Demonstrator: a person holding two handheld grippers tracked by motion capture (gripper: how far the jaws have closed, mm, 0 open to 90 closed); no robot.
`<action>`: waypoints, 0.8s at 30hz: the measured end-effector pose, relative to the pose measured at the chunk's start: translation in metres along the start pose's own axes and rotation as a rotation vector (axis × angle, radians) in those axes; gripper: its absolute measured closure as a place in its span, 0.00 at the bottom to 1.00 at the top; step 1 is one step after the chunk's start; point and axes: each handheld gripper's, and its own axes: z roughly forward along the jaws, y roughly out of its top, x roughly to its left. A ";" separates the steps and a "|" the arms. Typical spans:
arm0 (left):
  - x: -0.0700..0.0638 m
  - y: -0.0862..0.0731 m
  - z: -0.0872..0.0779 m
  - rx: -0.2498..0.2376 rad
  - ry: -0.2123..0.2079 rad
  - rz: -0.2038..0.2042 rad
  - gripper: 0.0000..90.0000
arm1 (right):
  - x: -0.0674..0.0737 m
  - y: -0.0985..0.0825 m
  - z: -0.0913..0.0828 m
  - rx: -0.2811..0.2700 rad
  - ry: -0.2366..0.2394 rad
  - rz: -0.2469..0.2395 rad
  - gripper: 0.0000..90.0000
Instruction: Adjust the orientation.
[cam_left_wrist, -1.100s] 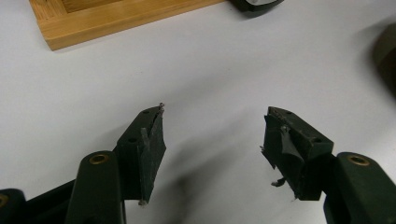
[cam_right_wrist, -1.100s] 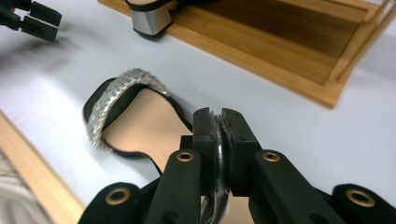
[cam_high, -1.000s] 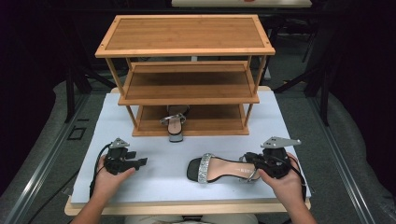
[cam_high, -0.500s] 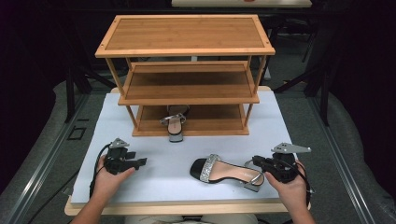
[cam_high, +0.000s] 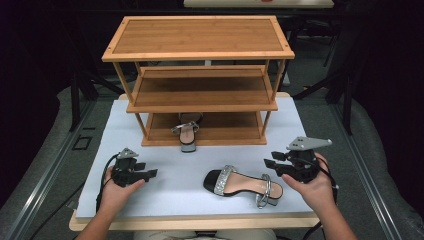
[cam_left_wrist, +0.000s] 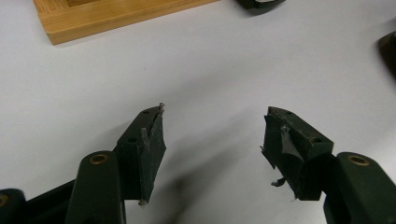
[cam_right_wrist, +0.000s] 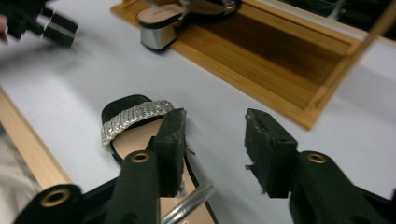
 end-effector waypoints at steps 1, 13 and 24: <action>0.000 0.000 0.000 0.000 0.000 0.000 0.42 | 0.000 0.000 0.000 0.000 0.000 0.000 0.63; 0.001 -0.001 0.001 0.010 -0.003 0.000 0.42 | 0.030 0.055 0.042 0.427 0.076 -0.409 0.57; 0.000 -0.001 0.002 0.014 -0.003 -0.001 0.42 | 0.046 0.057 0.089 0.787 0.129 -0.496 0.43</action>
